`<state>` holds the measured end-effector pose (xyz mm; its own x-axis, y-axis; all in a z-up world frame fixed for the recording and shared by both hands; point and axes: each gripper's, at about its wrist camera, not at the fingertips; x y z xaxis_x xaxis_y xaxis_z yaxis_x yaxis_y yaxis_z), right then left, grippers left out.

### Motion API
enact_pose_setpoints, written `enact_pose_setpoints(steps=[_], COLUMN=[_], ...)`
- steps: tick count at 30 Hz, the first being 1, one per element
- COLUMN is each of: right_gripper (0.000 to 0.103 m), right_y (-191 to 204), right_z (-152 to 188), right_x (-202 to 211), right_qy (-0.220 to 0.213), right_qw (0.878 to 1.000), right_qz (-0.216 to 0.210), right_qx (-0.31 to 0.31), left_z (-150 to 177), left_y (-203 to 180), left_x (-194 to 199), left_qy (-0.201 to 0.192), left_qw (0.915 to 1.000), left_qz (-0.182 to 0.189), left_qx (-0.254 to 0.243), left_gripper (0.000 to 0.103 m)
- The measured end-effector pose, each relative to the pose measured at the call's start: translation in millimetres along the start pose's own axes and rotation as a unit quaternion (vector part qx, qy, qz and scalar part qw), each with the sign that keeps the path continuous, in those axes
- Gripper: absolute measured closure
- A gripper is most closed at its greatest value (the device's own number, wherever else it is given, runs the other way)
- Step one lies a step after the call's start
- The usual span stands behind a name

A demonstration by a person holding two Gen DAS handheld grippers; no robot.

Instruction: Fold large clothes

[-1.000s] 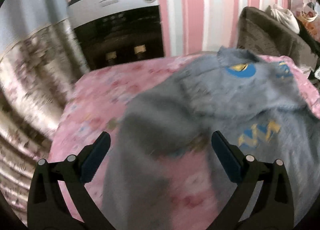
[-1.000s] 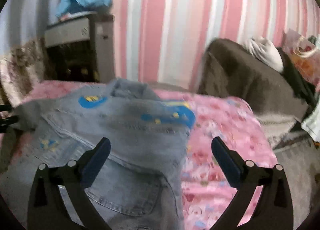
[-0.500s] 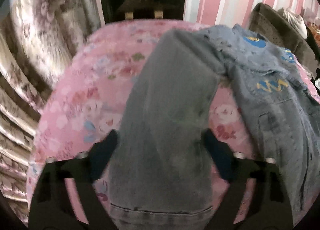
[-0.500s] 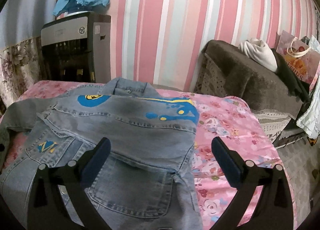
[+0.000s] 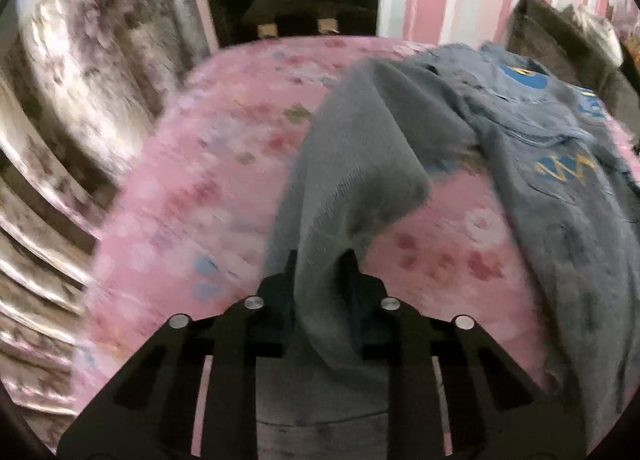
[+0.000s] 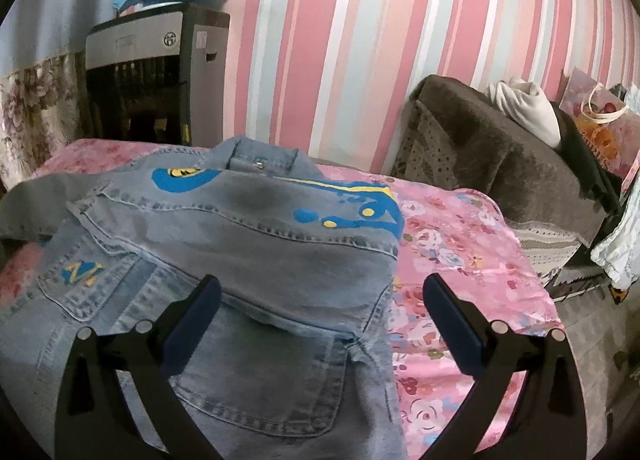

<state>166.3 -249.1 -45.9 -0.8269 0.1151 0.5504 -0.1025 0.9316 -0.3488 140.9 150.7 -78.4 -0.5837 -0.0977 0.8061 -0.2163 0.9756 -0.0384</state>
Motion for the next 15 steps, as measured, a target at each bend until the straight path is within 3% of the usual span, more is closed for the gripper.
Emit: enact_pose_setpoints(steps=[2, 8, 11, 13, 15], right_gripper=[0.002, 0.002, 0.002, 0.002, 0.002], right_y=[-3.9, -16.2, -19.8, -22.3, -25.1], right_z=[1.6, 4.6, 1.9, 0.2, -0.6], right_x=[-5.1, -15.4, -14.2, -14.2, -15.1], right_qy=[0.008, 0.018, 0.014, 0.014, 0.015], right_qw=[1.0, 1.0, 1.0, 1.0, 1.0], right_qz=[0.001, 0.002, 0.013, 0.019, 0.022], right_qx=[-0.003, -0.02, -0.015, -0.013, -0.014], left_z=[-11.3, -62.3, -84.5, -93.6, -103.6], left_y=[8.9, 42.7, 38.2, 34.9, 38.0], left_x=[-1.0, -8.3, 12.4, 19.1, 10.8], left_qy=[-0.017, -0.06, -0.128, -0.161, -0.166], left_qw=[0.9994, 0.9966, 0.9896, 0.9837, 0.9799], left_qz=[-0.029, -0.057, -0.06, -0.069, -0.101], left_qx=[-0.005, -0.003, -0.026, -0.041, -0.047], left_gripper=[0.087, 0.087, 0.087, 0.081, 0.06])
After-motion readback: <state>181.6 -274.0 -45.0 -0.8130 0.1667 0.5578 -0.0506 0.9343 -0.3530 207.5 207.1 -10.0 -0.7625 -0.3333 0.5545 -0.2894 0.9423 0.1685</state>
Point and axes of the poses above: each gripper's, at about its wrist camera, not at the fingertips, and x roughly against the way its jaws point, y to its left, z to its underside, and after that the axes turned 13 degrees about x, right-handed
